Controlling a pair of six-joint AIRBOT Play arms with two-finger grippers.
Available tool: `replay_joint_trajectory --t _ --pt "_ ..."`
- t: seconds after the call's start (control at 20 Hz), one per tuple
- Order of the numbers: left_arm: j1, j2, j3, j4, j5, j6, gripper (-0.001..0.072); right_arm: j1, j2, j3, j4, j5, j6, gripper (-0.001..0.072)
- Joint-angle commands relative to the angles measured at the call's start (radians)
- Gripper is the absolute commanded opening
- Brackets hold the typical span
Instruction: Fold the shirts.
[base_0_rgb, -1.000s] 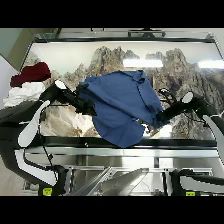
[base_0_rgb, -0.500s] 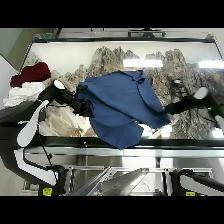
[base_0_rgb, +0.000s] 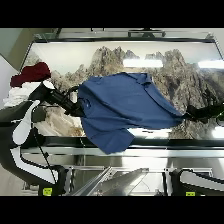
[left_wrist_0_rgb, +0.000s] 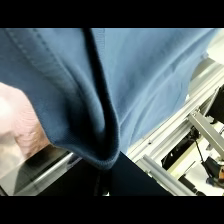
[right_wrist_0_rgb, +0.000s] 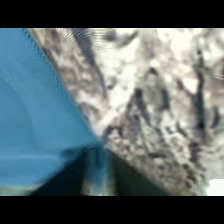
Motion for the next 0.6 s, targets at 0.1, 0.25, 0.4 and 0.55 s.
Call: replay_joint_trajectory --t 0.1,0.25,0.4,0.55 --pt "-0.026 0.0 0.001 0.001 -0.018 0.043 0.0003 -0.003 -0.033 -0.006 0.087 0.02 -0.073 0.0567" --pt "-0.034 0.0 0.001 0.002 -0.018 0.051 0.0003 0.027 -0.073 -0.006 0.006 0.056 -0.08 0.0694" --pt "-0.023 0.0 0.001 0.002 -0.027 0.051 0.0004 0.05 -0.104 -0.006 -0.092 0.053 -0.082 0.0694" --pt "-0.018 0.0 0.001 0.002 -0.027 0.051 0.0003 0.07 -0.13 -0.006 -0.002 0.074 -0.144 0.0691"
